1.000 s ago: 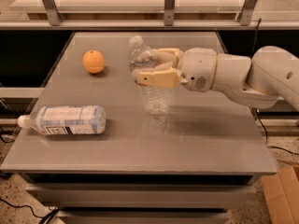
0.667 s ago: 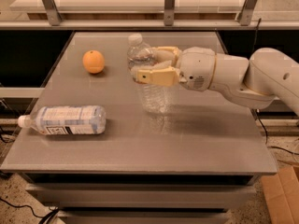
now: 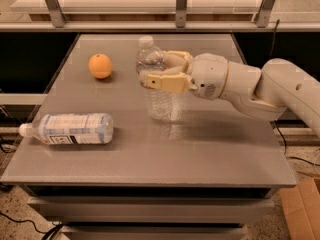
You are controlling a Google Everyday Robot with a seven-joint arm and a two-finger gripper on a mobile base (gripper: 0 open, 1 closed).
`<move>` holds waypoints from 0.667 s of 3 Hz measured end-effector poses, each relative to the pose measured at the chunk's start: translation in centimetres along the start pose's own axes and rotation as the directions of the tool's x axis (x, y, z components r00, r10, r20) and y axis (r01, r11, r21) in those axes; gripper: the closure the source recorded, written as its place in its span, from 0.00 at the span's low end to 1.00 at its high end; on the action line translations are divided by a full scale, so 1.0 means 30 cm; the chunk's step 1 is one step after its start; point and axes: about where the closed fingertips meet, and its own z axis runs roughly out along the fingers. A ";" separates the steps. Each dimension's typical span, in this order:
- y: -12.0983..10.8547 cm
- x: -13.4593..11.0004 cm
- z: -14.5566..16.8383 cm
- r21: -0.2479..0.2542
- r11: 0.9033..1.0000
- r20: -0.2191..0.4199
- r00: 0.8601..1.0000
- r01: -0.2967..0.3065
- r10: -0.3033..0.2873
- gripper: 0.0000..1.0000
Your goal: Place water bottle upright
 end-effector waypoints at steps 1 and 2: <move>-0.006 0.012 0.004 -0.002 1.000 0.020 1.000 -0.006 0.006 1.00; -0.010 0.019 0.005 -0.002 1.000 0.036 0.999 -0.008 0.008 1.00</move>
Offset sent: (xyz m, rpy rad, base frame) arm 0.0074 -0.0038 -0.0095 0.0575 0.0005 -0.0024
